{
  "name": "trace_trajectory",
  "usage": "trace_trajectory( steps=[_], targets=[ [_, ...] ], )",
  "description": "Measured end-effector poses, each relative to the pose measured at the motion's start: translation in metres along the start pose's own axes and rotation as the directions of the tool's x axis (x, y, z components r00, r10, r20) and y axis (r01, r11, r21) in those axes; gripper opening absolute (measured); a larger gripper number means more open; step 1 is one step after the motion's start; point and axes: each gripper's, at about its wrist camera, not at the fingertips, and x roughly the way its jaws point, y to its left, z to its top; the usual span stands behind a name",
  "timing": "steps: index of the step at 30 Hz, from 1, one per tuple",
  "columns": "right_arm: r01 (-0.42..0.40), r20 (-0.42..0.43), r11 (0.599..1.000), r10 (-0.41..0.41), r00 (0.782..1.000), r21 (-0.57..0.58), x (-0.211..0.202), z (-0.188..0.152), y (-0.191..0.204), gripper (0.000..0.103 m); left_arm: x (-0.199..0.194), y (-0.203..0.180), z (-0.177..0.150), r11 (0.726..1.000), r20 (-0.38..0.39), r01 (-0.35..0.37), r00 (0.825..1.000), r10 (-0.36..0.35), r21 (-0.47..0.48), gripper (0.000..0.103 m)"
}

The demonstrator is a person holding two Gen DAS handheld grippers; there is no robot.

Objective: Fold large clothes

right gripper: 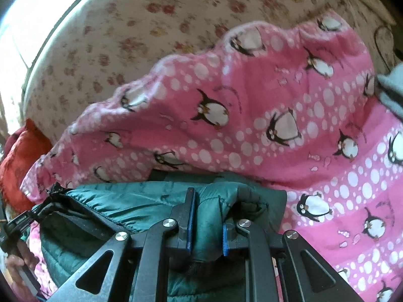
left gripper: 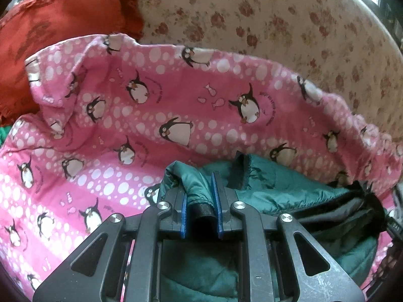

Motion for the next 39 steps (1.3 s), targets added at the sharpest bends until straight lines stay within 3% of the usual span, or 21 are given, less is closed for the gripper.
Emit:
trace_trajectory(
  steps=[4, 10, 16, 18, 19, 20, 22, 24, 26, 29, 32, 37, 39],
  targets=[
    [0.012, -0.031, 0.999, -0.011, 0.999, 0.041, 0.025, -0.004, -0.007, 0.015, 0.016, 0.006, -0.004, 0.999, -0.031, 0.036, 0.999, -0.036, -0.005, 0.021],
    [-0.107, 0.022, 0.988, 0.105, 0.994, 0.108, 0.014, 0.0, -0.021, 0.024, 0.0, 0.031, 0.0, 0.978, -0.043, 0.198, 0.979, -0.201, -0.059, 0.033],
    [-0.124, 0.043, 0.991, 0.121, 0.992, 0.049, -0.01, 0.002, -0.011, 0.031, -0.02, 0.031, -0.006, 0.979, -0.02, 0.199, 0.98, -0.2, -0.036, 0.035],
    [-0.128, 0.049, 0.99, 0.125, 0.991, 0.055, -0.017, 0.003, -0.01, 0.032, -0.024, 0.035, -0.007, 0.978, -0.008, 0.203, 0.979, -0.203, -0.054, 0.048],
    [-0.133, 0.054, 0.989, 0.13, 0.99, 0.064, -0.021, 0.003, -0.011, 0.032, -0.029, 0.039, -0.007, 0.978, 0.018, 0.192, 0.981, -0.192, -0.076, 0.066],
    [-0.138, 0.061, 0.988, 0.133, 0.989, 0.073, -0.024, 0.003, -0.012, 0.033, -0.034, 0.044, -0.007, 0.977, 0.05, 0.191, 0.981, -0.187, -0.096, 0.076],
    [-0.134, 0.08, 0.987, 0.127, 0.989, 0.087, -0.031, 0.002, -0.015, 0.036, -0.043, 0.053, -0.008, 0.972, 0.101, 0.198, 0.977, -0.186, -0.127, 0.076],
    [-0.114, 0.101, 0.989, 0.104, 0.989, 0.094, -0.037, 0.001, -0.016, 0.044, -0.046, 0.055, -0.008, 0.972, 0.103, 0.2, 0.977, -0.188, -0.124, 0.076],
    [-0.048, 0.149, 0.996, 0.037, 0.988, 0.074, -0.049, -0.001, -0.012, 0.055, -0.046, 0.049, -0.011, 0.979, 0.086, 0.185, 0.98, -0.177, -0.086, 0.076],
    [-0.018, 0.191, 1.0, 0.015, 0.981, 0.014, -0.061, -0.002, 0.003, 0.055, -0.041, 0.033, -0.017, 0.992, 0.079, 0.126, 0.989, -0.124, -0.017, 0.076],
    [-0.005, 0.134, 0.991, 0.023, 0.991, -0.136, -0.048, -0.003, 0.035, 0.055, -0.029, 0.01, -0.021, 0.997, 0.062, 0.056, 0.996, -0.059, 0.058, 0.076],
    [0.098, 0.072, 0.94, -0.079, 0.994, -0.328, -0.006, -0.011, 0.071, 0.055, 0.004, -0.019, -0.022, 0.978, 0.011, -0.107, 0.994, 0.107, 0.182, 0.076],
    [0.146, 0.059, 0.923, -0.134, 0.989, -0.356, 0.014, -0.01, 0.072, 0.055, 0.017, -0.019, -0.023, 0.973, -0.018, -0.124, 0.991, 0.13, 0.193, 0.076]
  ],
)
